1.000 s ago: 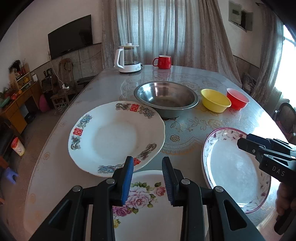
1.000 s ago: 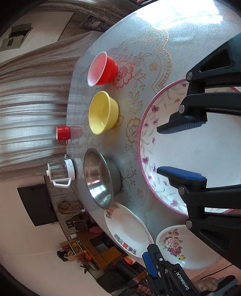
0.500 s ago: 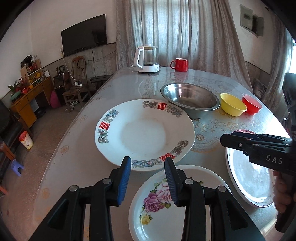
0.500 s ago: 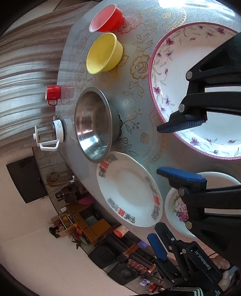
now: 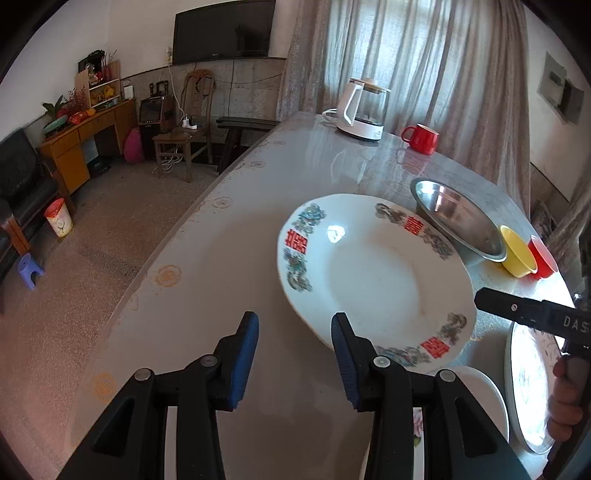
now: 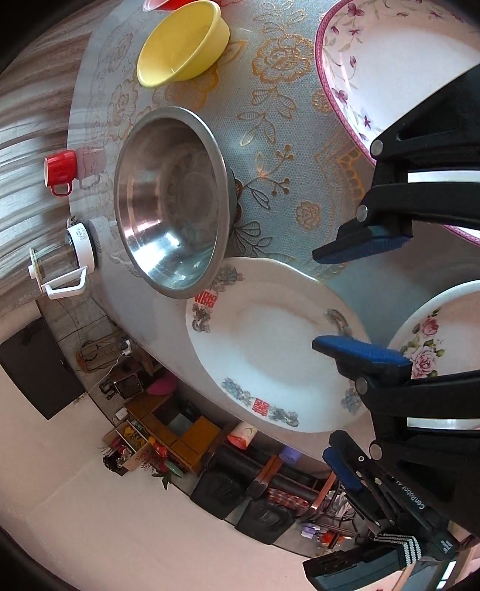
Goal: Organize plates and bowls
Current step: 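Move both grippers to the double-happiness plate and grip its rim, then lift the double-happiness plate with both grippers and carry it toward the purple-floral plate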
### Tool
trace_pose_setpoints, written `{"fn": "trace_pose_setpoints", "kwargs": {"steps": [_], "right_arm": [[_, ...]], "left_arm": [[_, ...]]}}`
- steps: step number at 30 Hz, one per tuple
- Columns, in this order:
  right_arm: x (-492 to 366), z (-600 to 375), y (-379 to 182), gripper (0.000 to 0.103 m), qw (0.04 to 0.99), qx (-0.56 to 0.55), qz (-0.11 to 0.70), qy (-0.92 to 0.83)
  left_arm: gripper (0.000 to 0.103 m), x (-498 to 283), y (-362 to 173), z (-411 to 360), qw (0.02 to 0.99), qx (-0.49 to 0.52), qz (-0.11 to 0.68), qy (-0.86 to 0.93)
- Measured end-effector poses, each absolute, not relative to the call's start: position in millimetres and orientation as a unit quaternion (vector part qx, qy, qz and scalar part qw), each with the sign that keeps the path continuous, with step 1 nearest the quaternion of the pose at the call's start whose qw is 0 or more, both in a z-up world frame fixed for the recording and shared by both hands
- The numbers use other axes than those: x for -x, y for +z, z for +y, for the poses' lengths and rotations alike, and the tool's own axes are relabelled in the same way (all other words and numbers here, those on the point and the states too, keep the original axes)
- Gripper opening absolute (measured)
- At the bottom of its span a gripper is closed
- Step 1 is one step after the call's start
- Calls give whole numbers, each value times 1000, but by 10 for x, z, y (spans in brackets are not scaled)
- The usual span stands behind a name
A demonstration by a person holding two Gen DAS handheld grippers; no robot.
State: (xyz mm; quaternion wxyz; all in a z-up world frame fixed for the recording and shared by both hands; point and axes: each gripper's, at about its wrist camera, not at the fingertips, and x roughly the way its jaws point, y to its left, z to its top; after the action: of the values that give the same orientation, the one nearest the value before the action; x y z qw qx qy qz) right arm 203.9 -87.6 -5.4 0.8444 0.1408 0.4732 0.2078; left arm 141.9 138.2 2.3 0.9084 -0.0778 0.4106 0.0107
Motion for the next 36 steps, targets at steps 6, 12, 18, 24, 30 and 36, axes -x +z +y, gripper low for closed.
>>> {"fn": "trace_pose_setpoints", "kwargs": {"steps": [6, 12, 18, 24, 30, 36], "right_arm": [[-2232, -813, -164, 40, 838, -143, 493, 186], [-2389, -799, -250, 40, 831, -150, 505, 180], [-2491, -674, -269, 42, 833, -142, 501, 186], [-2591, -571, -360, 41, 831, -128, 509, 182], [-2605, -522, -349, 41, 839, -108, 502, 180], [-2590, -468, -355, 42, 838, -104, 502, 187]], "left_arm": [[42, -1743, -57, 1662, 900, 113, 420, 14], [42, -2052, -164, 1685, 896, 125, 426, -23], [40, -2348, -196, 1631, 890, 119, 435, -70], [39, -2610, -295, 1505, 878, 113, 453, -100], [34, -2541, -315, 1581, 876, 144, 450, -101], [31, -2369, -319, 1667, 877, 161, 444, -92]]}}
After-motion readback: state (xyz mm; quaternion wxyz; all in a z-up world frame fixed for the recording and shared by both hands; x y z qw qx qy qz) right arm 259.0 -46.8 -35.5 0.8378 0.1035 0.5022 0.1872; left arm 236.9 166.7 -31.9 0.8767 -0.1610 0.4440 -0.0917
